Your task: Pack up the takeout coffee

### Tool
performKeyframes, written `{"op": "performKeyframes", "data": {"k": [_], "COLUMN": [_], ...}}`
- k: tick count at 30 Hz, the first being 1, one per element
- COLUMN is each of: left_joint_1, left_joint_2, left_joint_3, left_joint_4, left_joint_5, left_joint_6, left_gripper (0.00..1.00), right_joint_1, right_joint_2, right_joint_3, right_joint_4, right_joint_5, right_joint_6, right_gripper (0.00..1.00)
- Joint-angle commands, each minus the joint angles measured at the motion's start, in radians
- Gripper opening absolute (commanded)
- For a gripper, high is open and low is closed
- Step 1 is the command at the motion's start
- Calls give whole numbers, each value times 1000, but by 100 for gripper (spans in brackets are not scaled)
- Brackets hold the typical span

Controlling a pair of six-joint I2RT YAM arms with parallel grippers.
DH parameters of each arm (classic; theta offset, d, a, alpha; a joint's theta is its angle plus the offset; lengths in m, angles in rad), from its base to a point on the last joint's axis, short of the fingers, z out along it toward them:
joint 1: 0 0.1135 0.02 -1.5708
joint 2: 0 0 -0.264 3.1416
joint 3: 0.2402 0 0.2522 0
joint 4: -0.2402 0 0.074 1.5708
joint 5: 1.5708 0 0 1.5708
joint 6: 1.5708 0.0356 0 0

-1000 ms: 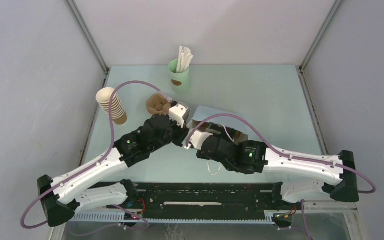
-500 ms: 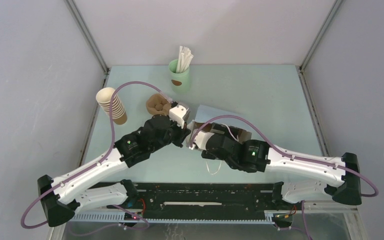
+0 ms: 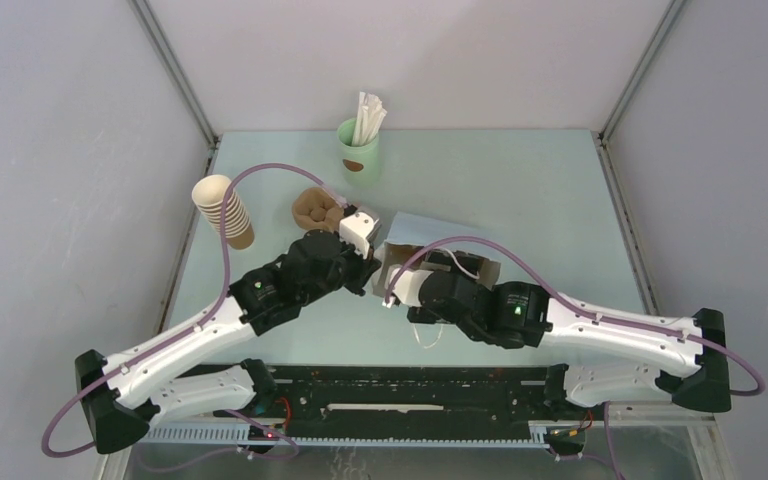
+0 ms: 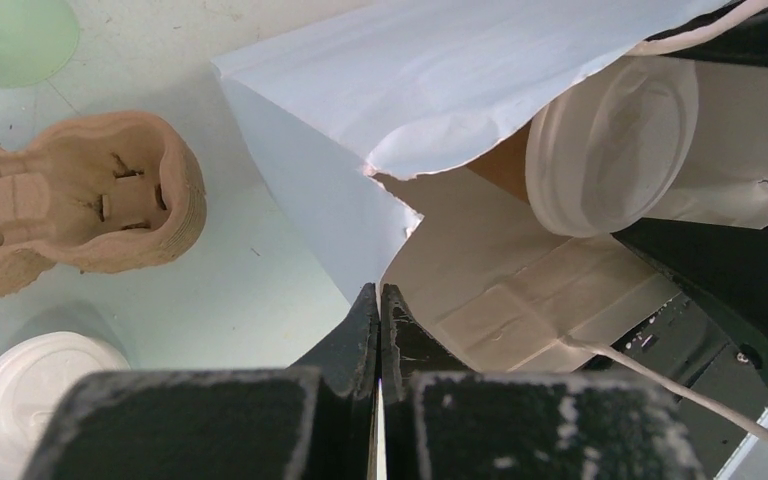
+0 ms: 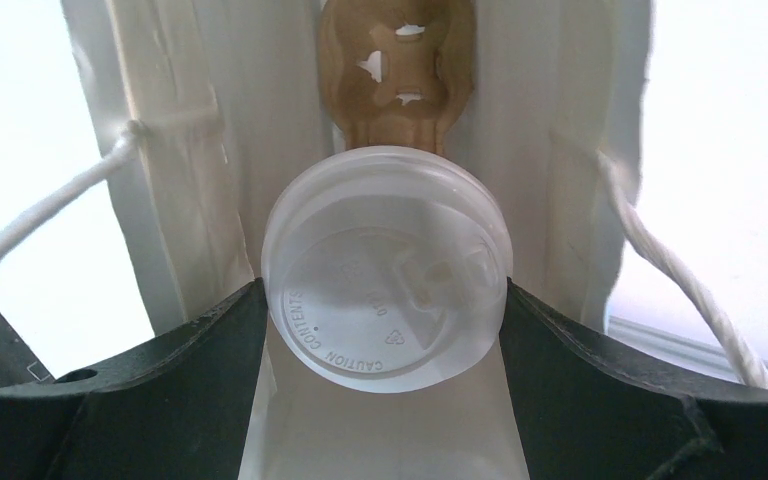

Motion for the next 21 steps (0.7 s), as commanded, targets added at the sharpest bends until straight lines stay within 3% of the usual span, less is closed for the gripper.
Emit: {"op": "performKeyframes", "data": {"k": [1, 21], "left_joint_1": [-11, -18], "left_joint_2": [-28, -47], "left_joint_3": [3, -87], "left_joint_4": [43, 97], "left_joint_5": [25, 45], "left_joint_6": [19, 62], "left_gripper": [0, 0], "right_joint_1": [-1, -56], "right_joint_2": [19, 72], "right_joint_3": [33, -15], "right_joint_4": [1, -28], "right_joint_5": [-28, -82], "right_joint_6": [-71, -139], "right_gripper": [75, 74]}}
